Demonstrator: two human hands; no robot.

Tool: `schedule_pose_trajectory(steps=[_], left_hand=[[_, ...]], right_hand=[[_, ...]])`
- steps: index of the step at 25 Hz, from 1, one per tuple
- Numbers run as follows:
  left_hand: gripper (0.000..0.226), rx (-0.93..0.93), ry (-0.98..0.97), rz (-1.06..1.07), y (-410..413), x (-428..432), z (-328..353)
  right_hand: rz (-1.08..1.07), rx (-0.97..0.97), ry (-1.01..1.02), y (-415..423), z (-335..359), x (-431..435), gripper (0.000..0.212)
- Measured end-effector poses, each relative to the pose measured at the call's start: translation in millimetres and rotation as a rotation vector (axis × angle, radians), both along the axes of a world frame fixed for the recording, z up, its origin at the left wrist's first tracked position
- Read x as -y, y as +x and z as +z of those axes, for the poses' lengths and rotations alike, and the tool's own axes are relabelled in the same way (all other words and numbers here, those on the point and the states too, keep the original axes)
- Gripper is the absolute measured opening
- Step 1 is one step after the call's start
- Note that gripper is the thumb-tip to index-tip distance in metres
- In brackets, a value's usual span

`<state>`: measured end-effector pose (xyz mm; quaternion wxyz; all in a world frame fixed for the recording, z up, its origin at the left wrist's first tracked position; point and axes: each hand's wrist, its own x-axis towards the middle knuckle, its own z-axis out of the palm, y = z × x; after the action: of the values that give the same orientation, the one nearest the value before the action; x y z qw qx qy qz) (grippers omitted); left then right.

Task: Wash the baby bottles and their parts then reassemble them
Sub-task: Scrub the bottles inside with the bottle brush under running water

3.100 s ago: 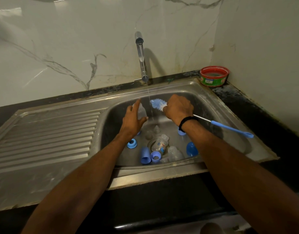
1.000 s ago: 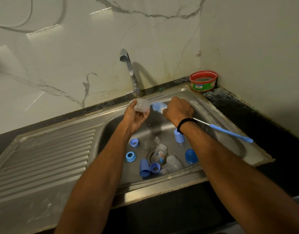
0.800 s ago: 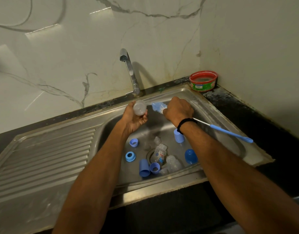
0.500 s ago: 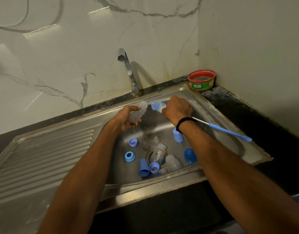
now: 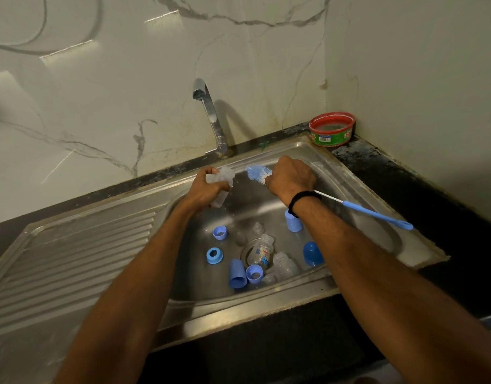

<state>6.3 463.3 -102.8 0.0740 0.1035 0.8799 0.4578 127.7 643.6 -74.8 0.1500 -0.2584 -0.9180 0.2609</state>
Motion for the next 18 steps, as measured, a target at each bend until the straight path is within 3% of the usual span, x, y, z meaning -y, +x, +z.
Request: schedule_pose_trajectory(steps=[4,8,18], left_hand=[[0.065,-0.086,-0.093,0.043,-5,-8,-3],[0.061,-0.063,-0.086,0.045,-4,-14,-3],[0.073,-0.38,-0.293,-0.03,-7,-9,-5]], right_hand=[[0.006,-0.003,0.002,2,1,0,0.023],[0.007,-0.007,-0.001,2,0,-1,0.021],[0.006,-0.005,0.01,1,0,0,0.024]])
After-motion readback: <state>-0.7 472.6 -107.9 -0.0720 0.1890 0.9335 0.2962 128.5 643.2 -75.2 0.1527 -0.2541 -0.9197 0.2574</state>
